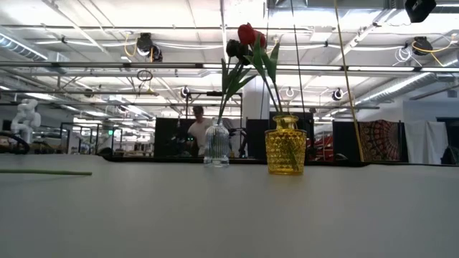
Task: Sort flowers into vase by color
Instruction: Put the red tulip into the bottom transparent bin
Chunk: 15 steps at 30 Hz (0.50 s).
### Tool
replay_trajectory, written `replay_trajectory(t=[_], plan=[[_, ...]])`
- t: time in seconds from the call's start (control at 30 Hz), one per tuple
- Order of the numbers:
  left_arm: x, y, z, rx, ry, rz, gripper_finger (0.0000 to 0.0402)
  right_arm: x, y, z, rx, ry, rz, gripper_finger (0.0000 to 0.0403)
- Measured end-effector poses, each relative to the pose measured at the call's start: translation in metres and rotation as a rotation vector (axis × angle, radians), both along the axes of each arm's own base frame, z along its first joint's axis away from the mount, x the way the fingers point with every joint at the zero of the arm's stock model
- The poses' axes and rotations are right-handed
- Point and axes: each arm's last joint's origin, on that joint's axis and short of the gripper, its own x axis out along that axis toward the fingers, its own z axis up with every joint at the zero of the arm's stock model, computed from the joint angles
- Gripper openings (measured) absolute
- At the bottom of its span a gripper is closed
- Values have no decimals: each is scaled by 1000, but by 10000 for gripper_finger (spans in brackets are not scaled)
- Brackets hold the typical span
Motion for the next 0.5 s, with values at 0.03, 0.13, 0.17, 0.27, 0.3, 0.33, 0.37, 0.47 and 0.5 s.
replay_trajectory(t=[0.03, 0.13, 0.17, 0.27, 0.3, 0.33, 0.37, 0.47, 0.5], plan=[[0, 0, 0, 0, 1, 0, 6, 0, 0, 0, 0, 0, 0, 160], [-1, 0, -1, 2, 18, 2, 6, 0, 0, 0, 0, 0, 0, 160], [-1, 0, -1, -7, 38, 7, 6, 0, 0, 0, 0, 0, 0, 160], [-1, 1, -2, -34, 87, 21, 6, 0, 0, 0, 0, 0, 0, 160], [-2, 1, -3, -34, 96, 21, 6, 0, 0, 0, 0, 0, 0, 160], [-2, 1, -3, -34, 100, 19, 6, 0, 0, 0, 0, 0, 0, 160], [-2, 1, -3, -35, 101, 17, 6, 0, 0, 0, 0, 0, 0, 160], [-2, 1, -3, -35, 98, 17, 6, 0, 0, 0, 0, 0, 0, 160], [-2, 1, -3, -35, 97, 16, 6, 0, 0, 0, 0, 0, 0, 160]])
